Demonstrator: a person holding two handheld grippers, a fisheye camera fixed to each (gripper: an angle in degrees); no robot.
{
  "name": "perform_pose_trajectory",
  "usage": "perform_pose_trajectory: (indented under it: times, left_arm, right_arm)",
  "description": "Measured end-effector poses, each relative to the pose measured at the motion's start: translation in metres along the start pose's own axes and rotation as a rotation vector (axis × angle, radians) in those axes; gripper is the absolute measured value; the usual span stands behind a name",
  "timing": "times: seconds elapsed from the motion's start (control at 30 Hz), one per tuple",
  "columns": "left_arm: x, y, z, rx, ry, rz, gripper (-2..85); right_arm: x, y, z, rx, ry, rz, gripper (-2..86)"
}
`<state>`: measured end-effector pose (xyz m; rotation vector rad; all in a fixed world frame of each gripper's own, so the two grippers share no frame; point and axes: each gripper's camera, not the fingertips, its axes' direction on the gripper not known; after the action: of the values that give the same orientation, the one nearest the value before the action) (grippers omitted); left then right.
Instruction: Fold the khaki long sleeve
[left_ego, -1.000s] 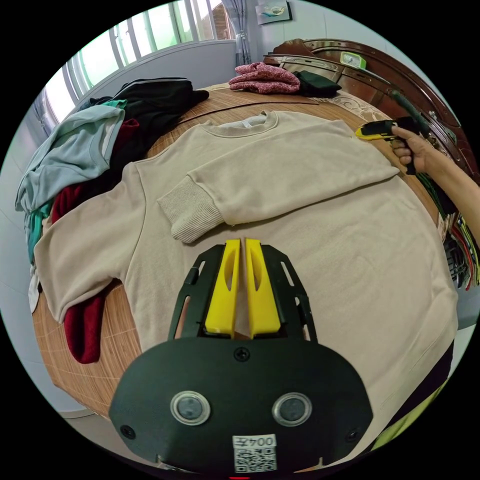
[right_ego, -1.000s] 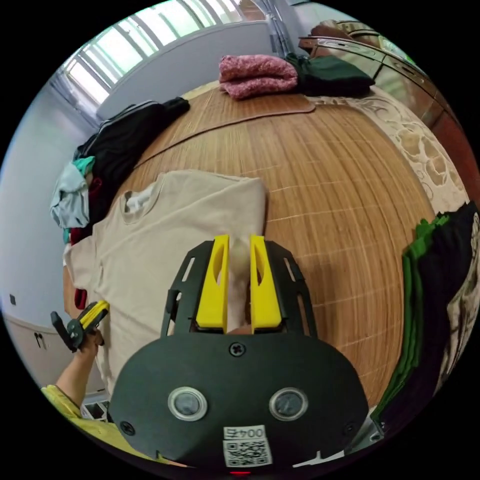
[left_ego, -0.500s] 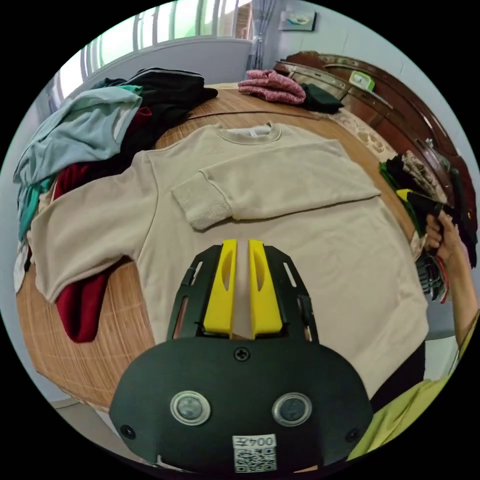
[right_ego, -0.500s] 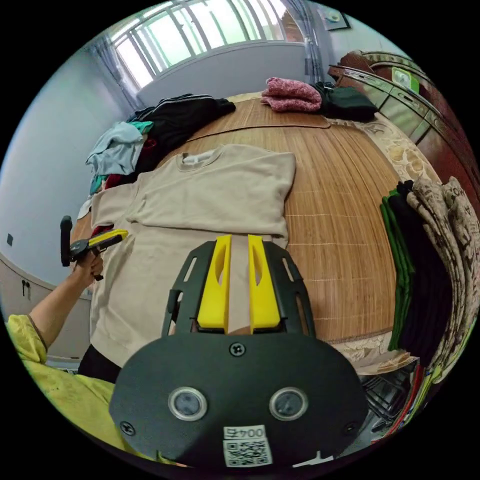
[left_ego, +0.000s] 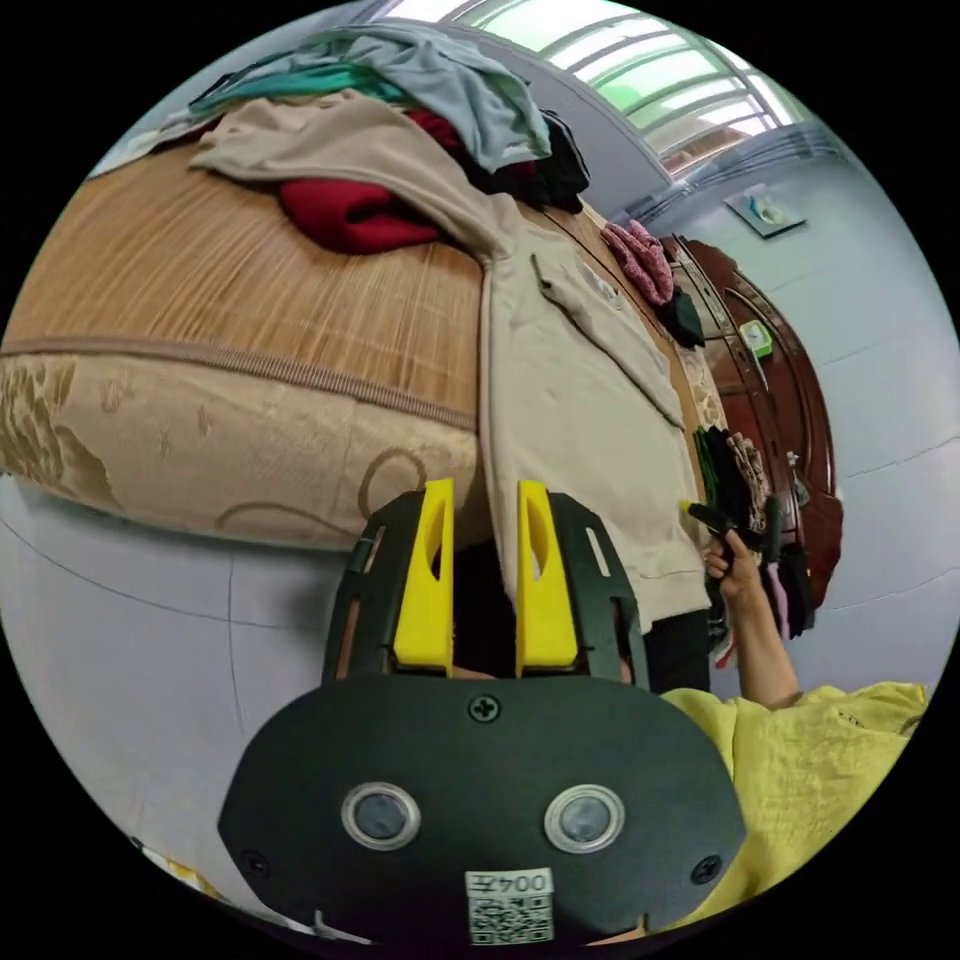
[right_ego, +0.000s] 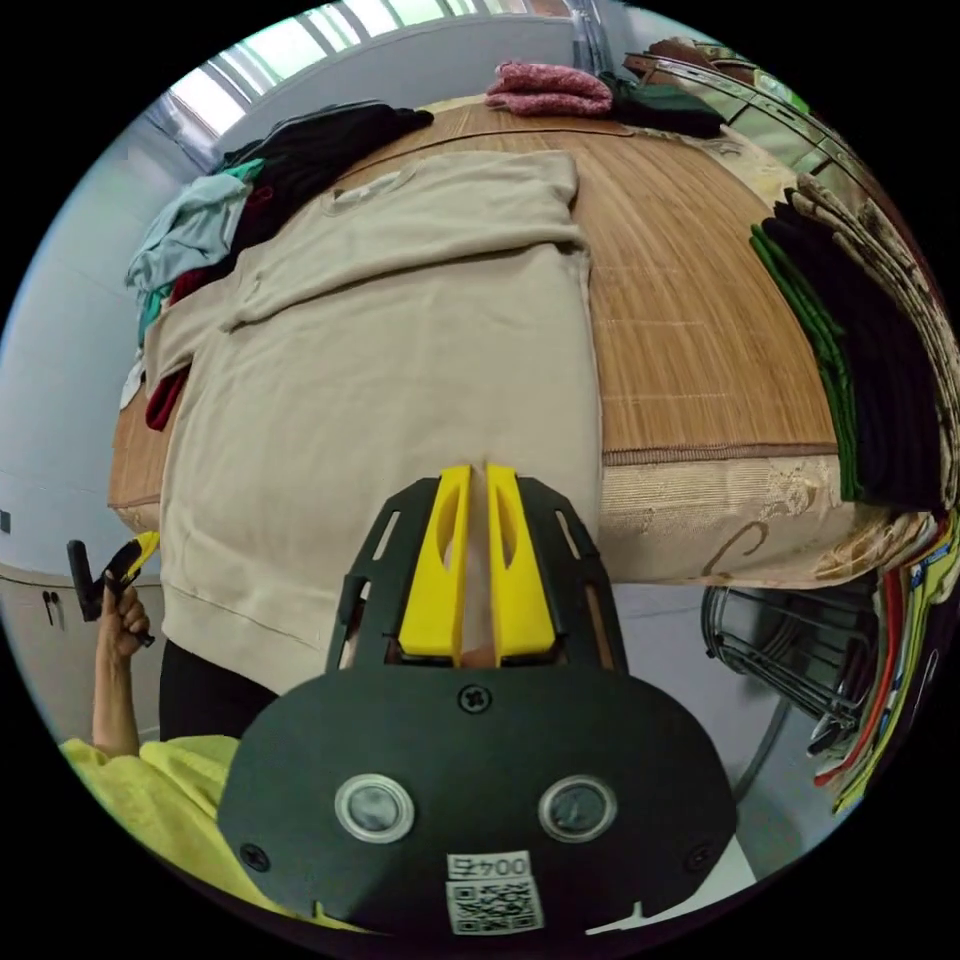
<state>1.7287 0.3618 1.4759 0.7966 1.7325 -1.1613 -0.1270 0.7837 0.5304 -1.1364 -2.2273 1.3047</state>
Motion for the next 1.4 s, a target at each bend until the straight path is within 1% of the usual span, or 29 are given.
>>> perform_pose_trajectory:
  times: [0.07, 0.13, 0.23, 0.27, 0.33, 0.4, 0.47, 0.5, 0.6, 0.8, 0.93, 1.0, 1.1, 1.2, 1.27, 1.33, 1.4]
  left_arm:
    - [-0.037, 0.011, 0.012, -0.069, 0.08, -0.041, 9.8]
    - [-0.06, 0.019, 0.021, -0.085, 0.178, -0.065, 10.1]
    - [-0.089, 0.028, 0.037, -0.092, 0.279, -0.097, 10.7]
    - [-0.097, 0.03, 0.044, -0.103, 0.312, -0.1, 11.2]
    - [-0.108, 0.033, 0.05, -0.115, 0.366, -0.098, 11.7]
    - [-0.12, 0.036, 0.052, -0.115, 0.419, -0.1, 12.0]
    - [-0.135, 0.04, 0.055, -0.12, 0.484, -0.107, 12.3]
    - [-0.139, 0.041, 0.056, -0.124, 0.498, -0.11, 12.3]
    - [-0.152, 0.047, 0.061, -0.137, 0.535, -0.121, 12.5]
    - [-0.157, 0.049, 0.073, -0.17, 0.533, -0.09, 12.9]
    - [-0.152, 0.041, 0.08, -0.192, 0.523, -0.049, 13.1]
    - [-0.151, 0.037, 0.082, -0.201, 0.526, -0.043, 12.8]
    - [-0.145, 0.031, 0.078, -0.173, 0.55, -0.04, 11.7]
    - [-0.127, 0.02, 0.074, -0.181, 0.548, 0.007, 8.8]
    - [-0.109, 0.01, 0.065, -0.187, 0.53, 0.064, 5.2]
    - [-0.098, 0.0, 0.053, -0.192, 0.501, 0.094, 3.9]
    - [-0.089, -0.009, 0.036, -0.201, 0.467, 0.109, 3.3]
  right_arm:
    - [0.0, 0.001, -0.009, 0.017, 0.001, -0.022, 3.7]
    - [0.006, 0.0, -0.017, 0.015, -0.005, 0.0, 2.8]
    - [0.028, 0.001, -0.039, 0.02, -0.109, 0.047, 0.8]
    - [0.038, 0.004, -0.054, 0.021, -0.182, 0.05, 0.8]
    - [0.057, 0.02, -0.088, 0.112, -0.268, 0.066, 1.5]
    - [0.087, 0.044, -0.123, 0.156, -0.337, 0.097, 6.3]
    - [0.111, 0.063, -0.138, 0.142, -0.408, 0.118, 10.7]
    - [0.126, 0.077, -0.143, 0.122, -0.452, 0.143, 12.5]
    - [0.159, 0.114, -0.146, 0.088, -0.538, 0.214, 14.5]
    - [0.187, 0.169, -0.129, 0.064, -0.716, 0.352, 14.7]
    - [0.176, 0.171, -0.127, 0.035, -0.727, 0.321, 14.0]
    - [0.165, 0.168, -0.129, 0.023, -0.722, 0.291, 11.8]
    - [0.149, 0.164, -0.138, 0.03, -0.653, 0.238, 8.4]
    - [0.135, 0.161, -0.147, 0.035, -0.634, 0.187, 5.5]
    - [0.129, 0.161, -0.151, 0.044, -0.632, 0.164, 3.7]
    - [0.124, 0.161, -0.159, 0.054, -0.609, 0.141, 2.9]
    - [0.116, 0.163, -0.178, 0.082, -0.526, 0.115, 2.2]
